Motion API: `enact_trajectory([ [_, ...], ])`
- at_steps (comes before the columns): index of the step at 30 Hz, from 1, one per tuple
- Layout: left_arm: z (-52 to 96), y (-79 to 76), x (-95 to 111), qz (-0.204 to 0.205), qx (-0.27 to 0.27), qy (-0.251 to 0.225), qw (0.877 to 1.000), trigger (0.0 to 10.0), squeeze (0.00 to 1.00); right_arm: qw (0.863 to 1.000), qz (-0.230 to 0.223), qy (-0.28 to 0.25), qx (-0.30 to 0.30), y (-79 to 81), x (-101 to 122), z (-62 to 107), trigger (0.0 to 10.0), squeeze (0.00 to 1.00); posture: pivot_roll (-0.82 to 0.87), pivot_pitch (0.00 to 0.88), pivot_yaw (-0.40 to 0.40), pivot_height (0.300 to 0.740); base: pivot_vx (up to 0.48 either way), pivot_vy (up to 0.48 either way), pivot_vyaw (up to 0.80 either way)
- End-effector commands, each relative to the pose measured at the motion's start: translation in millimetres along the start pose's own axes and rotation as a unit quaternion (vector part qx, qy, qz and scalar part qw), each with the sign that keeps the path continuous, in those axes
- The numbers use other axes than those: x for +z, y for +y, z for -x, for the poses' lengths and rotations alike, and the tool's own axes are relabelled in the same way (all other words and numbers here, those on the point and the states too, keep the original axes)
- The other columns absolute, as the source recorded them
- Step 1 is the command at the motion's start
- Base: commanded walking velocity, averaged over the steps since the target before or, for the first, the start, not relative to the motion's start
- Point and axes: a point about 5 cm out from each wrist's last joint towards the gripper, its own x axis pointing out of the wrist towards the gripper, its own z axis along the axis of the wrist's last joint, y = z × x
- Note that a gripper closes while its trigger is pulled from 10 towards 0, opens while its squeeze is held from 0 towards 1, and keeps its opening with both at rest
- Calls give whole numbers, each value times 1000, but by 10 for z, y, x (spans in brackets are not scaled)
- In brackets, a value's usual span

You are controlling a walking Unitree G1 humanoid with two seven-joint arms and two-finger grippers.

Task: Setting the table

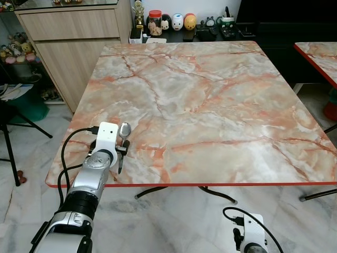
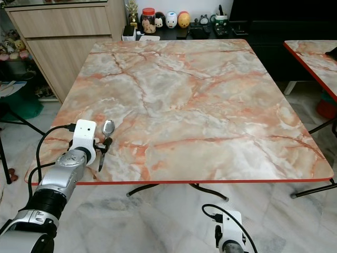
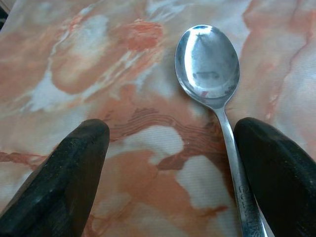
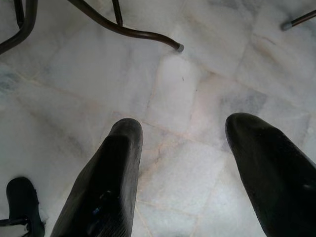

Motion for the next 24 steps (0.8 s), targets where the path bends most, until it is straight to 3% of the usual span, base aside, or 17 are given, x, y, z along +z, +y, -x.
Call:
enact_trajectory([
  [1,-3,18,-126,-1,-1,35,999,10000,0,1000,6,4,1,1,-17,3,10000,0,58,61,-9,740,0,0,0],
  [6,-2,10,-151,-4,-8,44,999,10000,0,1000,6,4,1,1,-13,1,10000,0,58,61,-9,740,0,0,0],
  [7,-1,9,-164,-4,-9,49,999,9176,0,1000,6,5,1,1,-14,1,10000,0,58,61,-9,740,0,0,0],
  [8,-1,7,-181,1,-11,56,998,9098,0,1000,6,6,2,1,-15,1,10000,0,59,60,-10,740,0,0,0],
  [12,0,5,-241,38,-12,81,996,10000,0,1000,9,8,1,0,-20,1,10000,0,59,60,-10,740,0,0,0],
  [15,3,2,-264,59,-12,90,994,10000,0,1000,8,8,1,-1,-19,1,10000,0,59,60,-10,740,0,0,0],
  [24,5,-1,-275,68,-16,98,993,10000,0,1000,7,8,1,-2,-21,1,10000,0,57,63,-10,740,0,0,0],
])
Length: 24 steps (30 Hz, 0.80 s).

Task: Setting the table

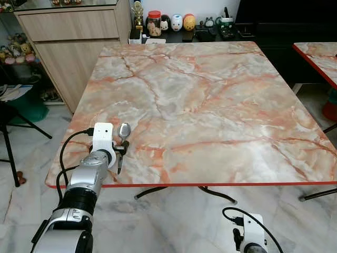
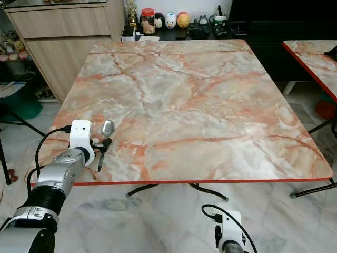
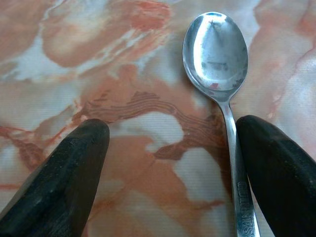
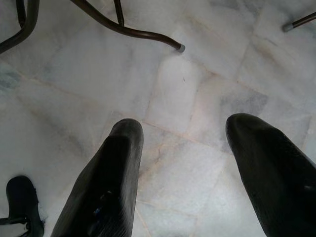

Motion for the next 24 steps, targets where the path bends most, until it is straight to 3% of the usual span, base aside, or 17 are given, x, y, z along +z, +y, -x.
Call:
enact_trajectory([
  [1,2,-2,-259,0,-2,62,998,10000,0,1000,3,7,1,-5,-22,2,10000,0,57,63,-10,740,0,0,0],
  [9,3,-28,-306,31,-19,83,996,10000,0,1000,5,9,2,0,-21,1,10000,0,57,63,-10,740,0,0,0],
  [10,4,-30,-309,32,-20,83,996,6392,0,1000,5,9,2,2,-21,1,10000,0,57,63,-10,740,0,0,0],
  [11,4,-30,-309,32,-20,83,996,6392,0,1000,5,9,2,2,-21,1,10000,0,57,63,-10,740,0,0,0],
  [12,4,-31,-310,33,-21,83,996,4784,0,1000,5,9,2,2,-22,1,10000,0,57,63,-10,740,0,0,0],
  [13,4,-32,-309,32,-21,83,996,1373,0,1000,5,9,2,3,-22,1,10000,0,57,63,-10,740,0,0,0],
  [14,4,-32,-308,31,-21,83,996,0,0,1000,6,9,2,4,-22,1,10000,0,57,63,-10,740,0,0,0],
  [24,6,-43,-292,29,-28,77,996,0,0,1000,7,10,1,6,-23,2,10000,0,58,66,-11,740,0,0,0],
])
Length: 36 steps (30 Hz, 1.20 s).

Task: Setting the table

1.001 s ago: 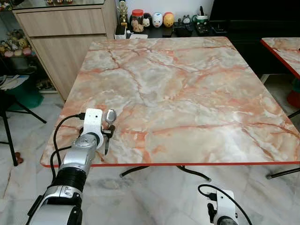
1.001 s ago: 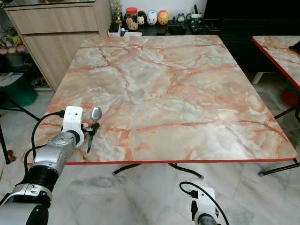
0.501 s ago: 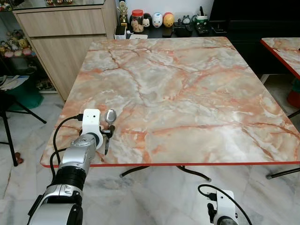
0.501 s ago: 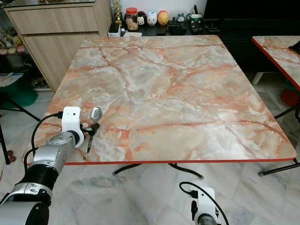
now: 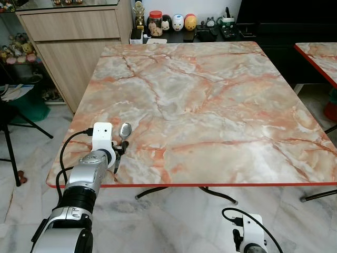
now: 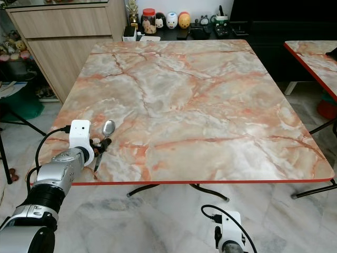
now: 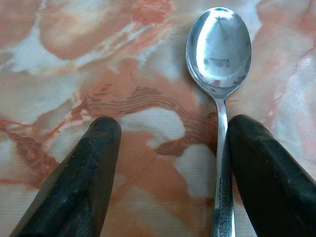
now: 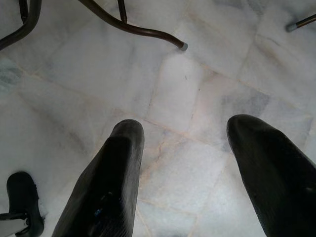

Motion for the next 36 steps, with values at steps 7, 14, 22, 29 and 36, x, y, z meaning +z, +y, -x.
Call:
enact_trajectory([
  [7,2,-44,-272,9,-21,54,998,0,0,1000,1,3,1,6,-10,2,10000,0,59,66,-10,740,0,0,0],
  [14,5,-63,-257,3,-29,48,998,0,0,1000,1,3,1,8,-10,1,10000,0,59,66,-10,740,0,0,0],
  [22,6,-74,-258,-4,-35,46,998,0,0,1000,2,3,2,11,-5,0,10000,0,60,68,-11,740,0,0,0],
  [29,10,-85,-266,-10,-37,47,998,0,0,1000,2,3,2,14,-1,0,10000,0,60,68,-12,740,0,0,0],
  [36,10,-78,-269,-14,-35,47,998,0,0,1000,2,2,3,17,0,0,10000,0,60,67,-12,740,0,0,0],
])
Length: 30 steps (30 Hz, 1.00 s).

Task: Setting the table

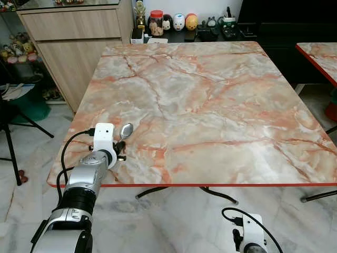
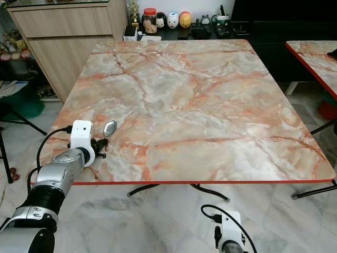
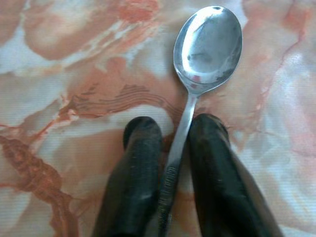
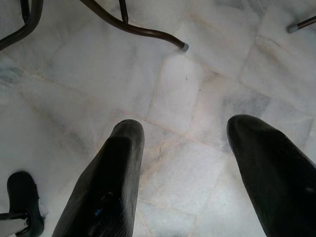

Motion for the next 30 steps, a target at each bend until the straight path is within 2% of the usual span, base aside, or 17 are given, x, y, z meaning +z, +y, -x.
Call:
enact_trajectory([
  [1,-1,-55,-257,-4,-15,50,999,0,0,1000,2,3,2,15,-6,1,10000,0,60,67,-12,740,0,0,0],
  [7,-1,-60,-250,-21,-10,41,999,0,0,1000,1,2,3,19,-2,1,10000,0,60,66,-11,740,0,0,0],
  [17,8,-9,-223,-18,20,17,1000,0,0,1000,0,0,3,26,12,-1,10000,0,61,61,-10,740,0,0,0],
  [20,25,35,-190,-17,47,-9,999,0,0,1000,1,0,3,23,10,-1,10000,0,59,54,-10,740,0,0,0],
  [22,48,63,-121,-22,69,-48,996,0,0,1000,2,0,4,21,7,-1,10000,0,58,50,-10,740,0,0,0],
  [23,61,72,-87,-28,80,-66,994,3608,0,1000,2,0,4,22,7,0,10000,0,58,47,-10,740,0,0,0],
  [24,74,79,-58,-28,88,-83,992,8784,0,1000,2,0,4,22,7,0,10000,0,58,47,-10,740,0,0,0],
  [25,100,105,-14,-11,105,-112,988,10000,0,1000,3,0,4,23,9,-1,10000,0,58,47,-10,740,0,0,0],
  [26,100,105,-14,-11,105,-112,988,10000,0,1000,3,0,4,23,9,-1,10000,0,58,47,-10,740,0,0,0],
  [27,129,145,10,-10,125,-137,983,10000,0,1000,3,-1,4,20,7,0,10000,0,54,40,-10,740,0,0,0],
  [29,148,163,27,-21,131,-153,979,10000,0,1000,4,-1,4,18,8,-1,10000,0,54,40,-10,740,0,0,0],
  [30,178,185,40,-20,138,-176,974,10000,0,1000,1,-4,3,12,14,-1,10000,0,53,31,-12,740,0,0,0],
])
